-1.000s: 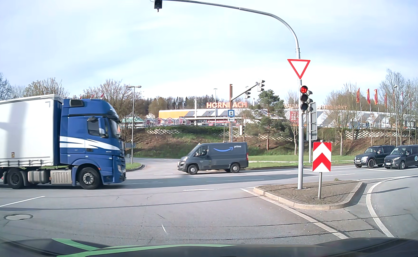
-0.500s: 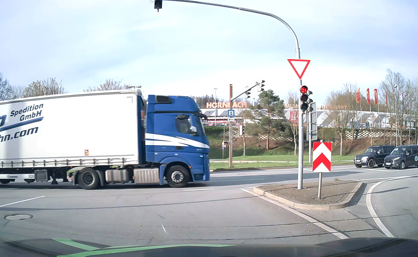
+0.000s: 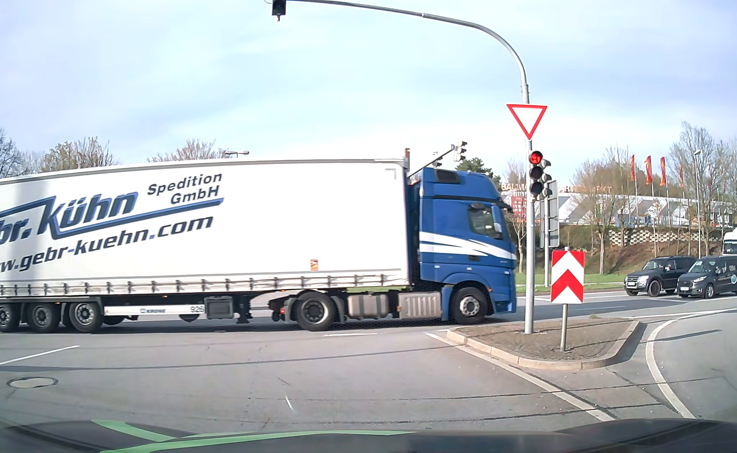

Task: Follow the waypoints while adhering to traffic rules and regulations

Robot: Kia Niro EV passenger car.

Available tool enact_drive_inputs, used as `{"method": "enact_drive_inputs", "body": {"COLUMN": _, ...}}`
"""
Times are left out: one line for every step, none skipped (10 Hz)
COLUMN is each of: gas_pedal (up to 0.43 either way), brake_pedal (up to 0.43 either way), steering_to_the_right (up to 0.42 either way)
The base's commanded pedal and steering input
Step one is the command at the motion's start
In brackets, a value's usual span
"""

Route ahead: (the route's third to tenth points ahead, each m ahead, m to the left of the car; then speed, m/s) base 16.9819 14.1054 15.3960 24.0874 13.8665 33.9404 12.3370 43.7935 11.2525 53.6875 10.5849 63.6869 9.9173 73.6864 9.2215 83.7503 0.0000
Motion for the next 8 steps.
{"method": "enact_drive_inputs", "body": {"gas_pedal": 0.0, "brake_pedal": 0.378, "steering_to_the_right": -0.002}}
{"method": "enact_drive_inputs", "body": {"gas_pedal": 0.0, "brake_pedal": 0.378, "steering_to_the_right": -0.002}}
{"method": "enact_drive_inputs", "body": {"gas_pedal": 0.0, "brake_pedal": 0.378, "steering_to_the_right": -0.002}}
{"method": "enact_drive_inputs", "body": {"gas_pedal": 0.0, "brake_pedal": 0.378, "steering_to_the_right": -0.002}}
{"method": "enact_drive_inputs", "body": {"gas_pedal": 0.0, "brake_pedal": 0.378, "steering_to_the_right": -0.002}}
{"method": "enact_drive_inputs", "body": {"gas_pedal": 0.0, "brake_pedal": 0.372, "steering_to_the_right": -0.002}}
{"method": "enact_drive_inputs", "body": {"gas_pedal": 0.0, "brake_pedal": 0.372, "steering_to_the_right": -0.002}}
{"method": "enact_drive_inputs", "body": {"gas_pedal": 0.0, "brake_pedal": 0.372, "steering_to_the_right": -0.002}}
